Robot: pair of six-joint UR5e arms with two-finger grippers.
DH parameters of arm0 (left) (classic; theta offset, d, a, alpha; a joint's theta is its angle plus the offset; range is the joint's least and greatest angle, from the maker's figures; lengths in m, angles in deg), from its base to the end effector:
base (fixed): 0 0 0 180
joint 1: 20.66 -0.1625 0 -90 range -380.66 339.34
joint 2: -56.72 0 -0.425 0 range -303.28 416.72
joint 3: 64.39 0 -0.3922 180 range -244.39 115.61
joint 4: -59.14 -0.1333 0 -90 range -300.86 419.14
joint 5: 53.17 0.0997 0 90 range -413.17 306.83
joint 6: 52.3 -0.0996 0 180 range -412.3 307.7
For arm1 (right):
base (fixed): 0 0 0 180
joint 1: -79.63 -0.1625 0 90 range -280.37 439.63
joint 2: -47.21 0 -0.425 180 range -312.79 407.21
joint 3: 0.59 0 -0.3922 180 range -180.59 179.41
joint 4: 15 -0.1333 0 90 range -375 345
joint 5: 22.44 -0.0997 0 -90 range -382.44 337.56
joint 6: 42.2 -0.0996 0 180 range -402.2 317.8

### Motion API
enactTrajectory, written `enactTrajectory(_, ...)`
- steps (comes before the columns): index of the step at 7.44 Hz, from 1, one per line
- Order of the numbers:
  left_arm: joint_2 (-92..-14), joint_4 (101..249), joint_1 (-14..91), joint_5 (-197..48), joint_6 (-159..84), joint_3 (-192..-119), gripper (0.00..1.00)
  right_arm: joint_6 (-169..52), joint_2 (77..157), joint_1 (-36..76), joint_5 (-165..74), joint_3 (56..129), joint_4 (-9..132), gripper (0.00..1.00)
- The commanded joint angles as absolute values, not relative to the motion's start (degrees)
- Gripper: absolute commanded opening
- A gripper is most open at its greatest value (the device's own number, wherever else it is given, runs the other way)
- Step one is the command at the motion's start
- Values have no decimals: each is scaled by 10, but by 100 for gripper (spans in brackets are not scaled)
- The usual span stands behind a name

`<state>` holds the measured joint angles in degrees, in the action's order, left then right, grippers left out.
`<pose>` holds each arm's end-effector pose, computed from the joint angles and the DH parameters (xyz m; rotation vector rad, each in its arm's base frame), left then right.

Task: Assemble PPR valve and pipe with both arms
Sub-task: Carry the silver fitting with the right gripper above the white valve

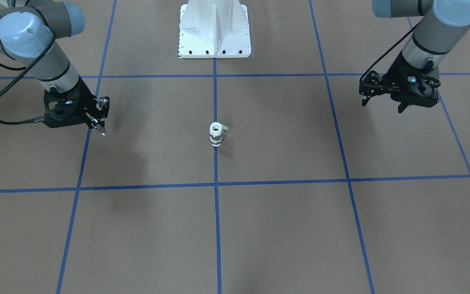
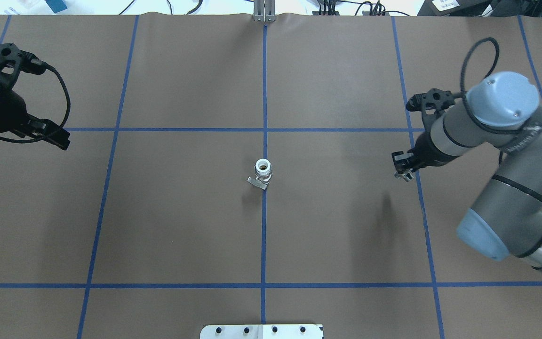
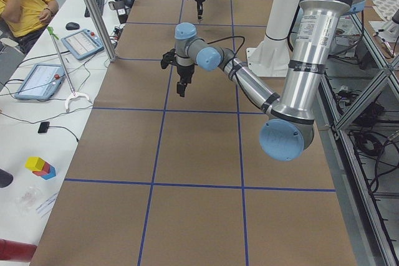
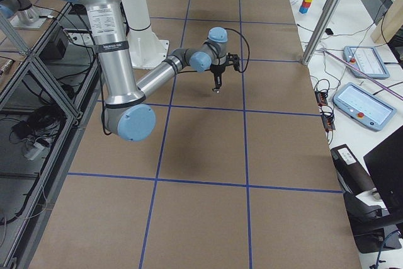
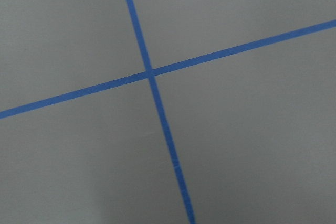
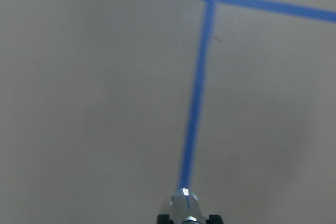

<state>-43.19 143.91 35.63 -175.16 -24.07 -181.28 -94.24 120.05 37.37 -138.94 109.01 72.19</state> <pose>0.2196 -0.4742 0.3660 0.1803 0.7437 0.2447 -0.3645 -0.4513 0.3391 0.0973 -0.8039 -0.0888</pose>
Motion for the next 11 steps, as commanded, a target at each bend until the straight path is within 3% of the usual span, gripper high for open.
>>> enactTrajectory(1,-395,1443,401,-1753,-315,-1798,99,-1018,1076,394,-1387,1076,790,0)
enactTrajectory(4,-336,1443,507,-1774,-430,-1767,100,-1079,980,402,-1389,1076,856,0)
enactTrajectory(8,-315,1443,710,-1828,-612,-1635,100,-1159,877,412,-1387,1045,917,0)
enactTrajectory(11,-309,1443,727,-1892,-607,-1608,100,-1169,839,471,-1330,1004,965,0)
